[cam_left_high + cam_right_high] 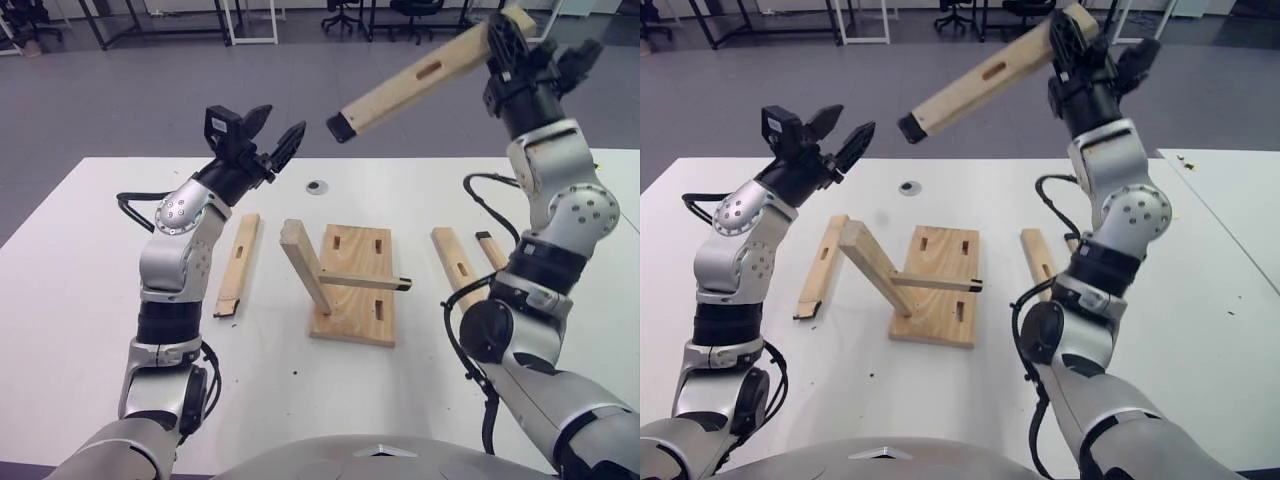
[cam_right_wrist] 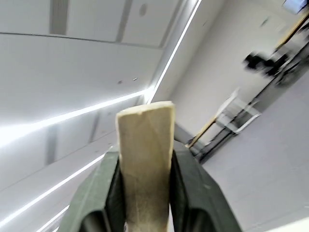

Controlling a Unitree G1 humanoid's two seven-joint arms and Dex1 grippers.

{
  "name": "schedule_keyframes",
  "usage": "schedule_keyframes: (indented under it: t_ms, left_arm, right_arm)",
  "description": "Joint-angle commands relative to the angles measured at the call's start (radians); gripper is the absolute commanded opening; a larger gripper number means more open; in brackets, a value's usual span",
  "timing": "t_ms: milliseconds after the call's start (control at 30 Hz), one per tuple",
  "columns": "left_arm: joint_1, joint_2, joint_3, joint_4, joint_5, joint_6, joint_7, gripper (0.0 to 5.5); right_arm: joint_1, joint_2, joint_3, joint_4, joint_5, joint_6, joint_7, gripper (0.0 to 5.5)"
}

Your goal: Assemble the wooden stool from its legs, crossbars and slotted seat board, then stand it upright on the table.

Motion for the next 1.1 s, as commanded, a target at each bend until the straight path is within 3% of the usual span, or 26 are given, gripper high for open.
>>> schedule_keyframes:
  t_ms: [33, 200, 333, 500, 733, 967, 1100]
  left_arm:
    - [0.28, 0.05, 0.005, -0.134, 0.067, 0.091, 0.06, 3.98]
    - [0.64, -0.094, 0.003, -0.321, 0.112, -0.006, 0.194, 3.98]
    - [0.778, -0.059, -0.094, -0.278, 0.28, -0.095, 0.209, 3.98]
    - [0.784, -0.086, -0.19, -0.272, 0.361, -0.114, 0.22, 3.98]
    - [0.782, -0.099, -0.205, -0.308, 0.376, -0.06, 0.244, 3.98]
    - [0.762, -0.112, -0.21, -0.294, 0.381, 0.013, 0.24, 3.98]
    - [0.751, -0.119, -0.214, -0.3, 0.384, 0.022, 0.241, 3.98]
  right_arm:
    - [0.324, -0.006, 0.048, -0.27, -0.055, 0.027, -0.044, 1.01]
    - [0.725, 0.088, 0.087, -0.479, 0.055, 0.023, -0.046, 1.01]
    - [0.84, 0.076, 0.088, -0.518, 0.088, -0.019, -0.05, 1.01]
    - [0.886, 0.006, 0.101, -0.577, 0.13, -0.029, -0.092, 1.01]
    - [0.988, -0.026, 0.184, -0.678, 0.111, -0.049, -0.148, 1.01]
    - [1.07, 0.008, 0.352, -0.747, -0.168, -0.145, -0.155, 1.01]
    - [1.042, -0.037, 0.357, -0.706, -0.267, -0.186, -0.111, 1.01]
